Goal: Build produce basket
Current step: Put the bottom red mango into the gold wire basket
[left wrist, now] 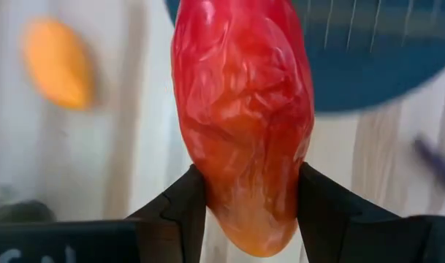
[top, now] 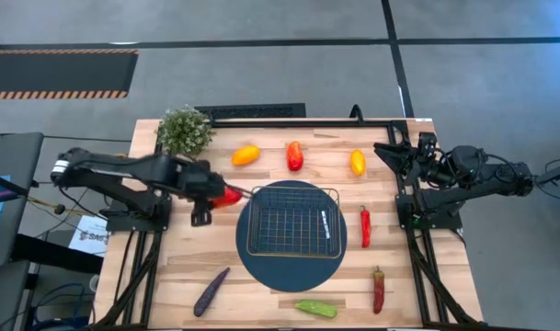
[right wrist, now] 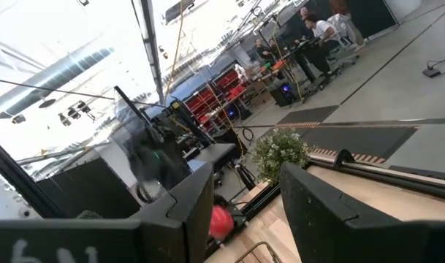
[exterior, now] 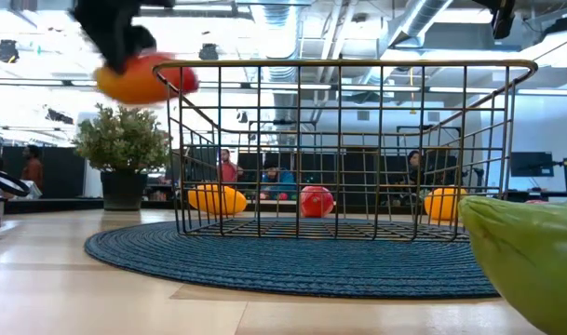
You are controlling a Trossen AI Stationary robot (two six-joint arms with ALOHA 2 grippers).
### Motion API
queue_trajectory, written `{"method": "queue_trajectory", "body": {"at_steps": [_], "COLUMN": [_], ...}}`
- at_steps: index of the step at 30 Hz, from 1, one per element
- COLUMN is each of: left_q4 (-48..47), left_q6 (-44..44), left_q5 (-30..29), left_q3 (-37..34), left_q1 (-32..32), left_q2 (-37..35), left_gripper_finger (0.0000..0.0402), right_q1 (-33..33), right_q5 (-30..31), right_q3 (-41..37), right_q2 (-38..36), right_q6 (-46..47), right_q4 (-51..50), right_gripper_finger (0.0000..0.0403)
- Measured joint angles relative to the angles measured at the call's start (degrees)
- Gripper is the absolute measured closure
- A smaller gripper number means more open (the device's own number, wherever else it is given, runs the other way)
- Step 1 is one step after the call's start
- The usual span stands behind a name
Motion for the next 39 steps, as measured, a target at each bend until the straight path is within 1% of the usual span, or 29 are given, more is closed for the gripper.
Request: {"method": "queue_trajectory", "body": {"at_steps": [4, 7, 11, 14, 18, 20, 27, 32, 39], "left_q4": [0.3, 2.3, 5.7, 9.1, 14.2, 15.3, 15.1, 15.1, 17.0], "left_q6": [-0.2, 2.4, 7.8, 11.5, 13.9, 14.8, 14.7, 11.7, 10.3], "left_q5": [-4.2, -6.2, -6.0, -3.3, 4.9, 7.8, 17.5, 18.6, 15.4], "left_q3": [9.5, 15.4, 21.1, 23.4, 24.4, 24.4, 24.4, 24.4, 24.3], "left_q1": [0.0, 0.0, 0.0, 0.5, 1.9, 2.5, 3.9, 3.8, 3.7], "left_q2": [-0.1, 1.6, 5.6, 10.1, 17.5, 21.8, 35.5, 40.8, 44.6], "left_gripper_finger": [0.0261, 0.0261, 0.0261, 0.0261, 0.0261, 0.0261, 0.0261, 0.0261, 0.0261], "right_q1": [0.0, 0.0, 0.0, 0.0, 0.0, 0.0, 0.0, 0.0, 0.0], "right_q5": [0.0, 0.0, 0.0, 0.0, 0.0, 0.0, 0.0, -0.1, -0.1], "right_q3": [0.0, 0.0, 0.0, 0.0, 0.0, 0.0, 0.0, 0.0, 0.0], "right_q2": [0.0, 0.0, -0.1, -0.1, -0.1, -0.1, -0.1, -0.1, -0.1], "right_q6": [0.0, -0.1, -0.1, -0.1, -0.1, -0.1, -0.1, -0.1, -0.1], "right_q4": [0.0, 0.0, -0.1, -0.1, -0.1, -0.1, -0.3, -0.4, -0.5], "right_gripper_finger": [0.0223, 0.0223, 0.0223, 0.0223, 0.0223, 0.0223, 0.0223, 0.0223, 0.0223]}}
